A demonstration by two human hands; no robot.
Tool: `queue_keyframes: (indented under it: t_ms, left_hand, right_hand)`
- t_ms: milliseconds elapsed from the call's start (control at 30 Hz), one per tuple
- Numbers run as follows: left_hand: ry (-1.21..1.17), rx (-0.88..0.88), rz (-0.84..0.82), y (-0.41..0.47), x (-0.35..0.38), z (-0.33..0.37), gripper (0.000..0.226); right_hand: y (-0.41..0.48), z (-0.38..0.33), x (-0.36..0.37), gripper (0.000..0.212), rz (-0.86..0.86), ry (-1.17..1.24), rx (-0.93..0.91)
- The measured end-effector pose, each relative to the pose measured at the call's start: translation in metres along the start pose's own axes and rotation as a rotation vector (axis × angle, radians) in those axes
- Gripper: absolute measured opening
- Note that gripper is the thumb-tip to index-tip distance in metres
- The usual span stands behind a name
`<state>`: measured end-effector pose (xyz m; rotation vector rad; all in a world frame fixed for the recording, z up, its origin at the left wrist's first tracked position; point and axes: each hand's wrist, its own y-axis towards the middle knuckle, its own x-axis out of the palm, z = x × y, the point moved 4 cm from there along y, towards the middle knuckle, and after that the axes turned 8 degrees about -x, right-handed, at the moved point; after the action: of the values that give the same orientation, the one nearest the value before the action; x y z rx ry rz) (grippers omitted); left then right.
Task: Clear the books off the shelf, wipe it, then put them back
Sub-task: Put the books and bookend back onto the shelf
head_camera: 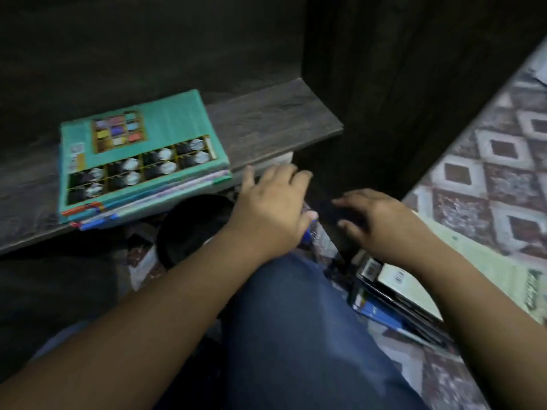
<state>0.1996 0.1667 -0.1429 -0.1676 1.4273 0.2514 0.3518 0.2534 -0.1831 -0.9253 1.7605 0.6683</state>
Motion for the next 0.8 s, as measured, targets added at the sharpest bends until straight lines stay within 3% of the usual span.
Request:
queue_keyframes:
  t_ms: [133, 267, 433, 533, 633, 800]
  left_hand:
    - [0.080, 0.223, -0.181, 0.019, 0.037, 0.089, 0.062]
    - [0.173, 0.370, -0.242, 0.030, 0.070, 0.156, 0.054]
    - [0.291, 0.478, -0.471, 0.021, 0.124, 0.214, 0.048]
    - [0.327, 0.482, -0.519, 0.009, 0.152, 0.218, 0.060]
    - [0.307, 0.498, -0.443, 0.007, 0.167, 0.201, 0.076]
    - [0.255, 0.469, -0.448, 0.023, 0.170, 0.186, 0.070]
  right_hand:
    - [-0.088, 0.069, 0.002, 0.039, -0.094, -0.031, 0.269]
    - [-0.148, 0.111, 0.020, 0.049, -0.233, -0.043, 0.433]
    - [-0.182, 0.132, 0.054, 0.094, -0.292, -0.097, 0.514]
    - [-0.191, 0.134, 0.080, 0.117, -0.290, -0.162, 0.533]
    - [-0.195, 0.136, 0.094, 0.113, -0.225, -0.236, 0.536]
    - [-0.187, 0.142, 0.079, 0.096, -0.235, -0.148, 0.502]
